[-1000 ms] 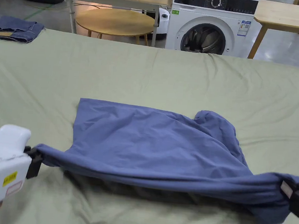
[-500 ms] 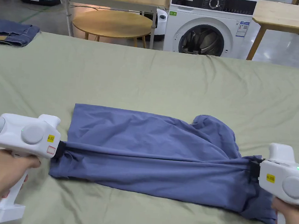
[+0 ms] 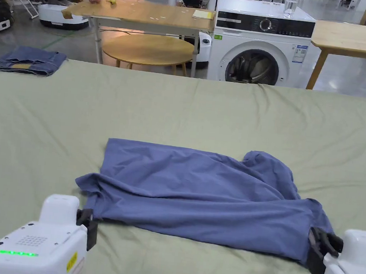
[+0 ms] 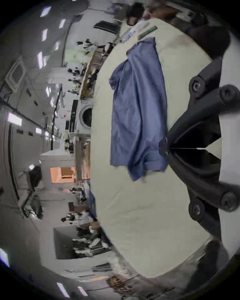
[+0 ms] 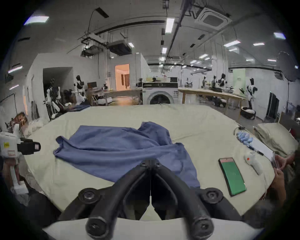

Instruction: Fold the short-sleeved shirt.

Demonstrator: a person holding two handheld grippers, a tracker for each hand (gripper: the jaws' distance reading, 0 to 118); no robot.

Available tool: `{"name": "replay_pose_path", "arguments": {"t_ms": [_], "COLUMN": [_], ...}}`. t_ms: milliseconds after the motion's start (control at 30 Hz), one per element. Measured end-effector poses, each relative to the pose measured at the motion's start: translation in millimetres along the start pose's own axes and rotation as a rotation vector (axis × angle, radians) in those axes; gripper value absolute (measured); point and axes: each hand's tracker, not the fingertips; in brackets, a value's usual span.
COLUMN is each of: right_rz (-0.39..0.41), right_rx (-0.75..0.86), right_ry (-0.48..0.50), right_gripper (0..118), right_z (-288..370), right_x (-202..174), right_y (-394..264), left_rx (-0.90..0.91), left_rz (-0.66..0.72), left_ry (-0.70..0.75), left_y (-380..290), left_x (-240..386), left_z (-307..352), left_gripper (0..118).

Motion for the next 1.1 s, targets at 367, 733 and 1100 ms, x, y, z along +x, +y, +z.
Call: {"name": "replay_pose_path", "arguments": {"t_ms": [367,733,1100], "right_rz": [-0.037,-0.005,-0.101], "right_rx": [-0.053,-0.162,-0.368], "right_ry": [0.032,-0.06,-0.055], "right_gripper": [0,0,80], "right_z": [0.6,-45.9,-142.6], "right_x": [15.6,59.0,105.6], "right_y": [-10.7,-16.0,-21.6], "left_rx": [-0.193,-0.402,-0.345], "left_rz": [0.008,-0.068,-0.133], "left_ry": [0.057,0.12,0.065], "left_y": [1.7,18.0,40.3], "left_x": [-40.1,-27.6,-3.5], "left_z": [-67.3,-175.5,-158.9], "left_gripper": [87,84,10]}}
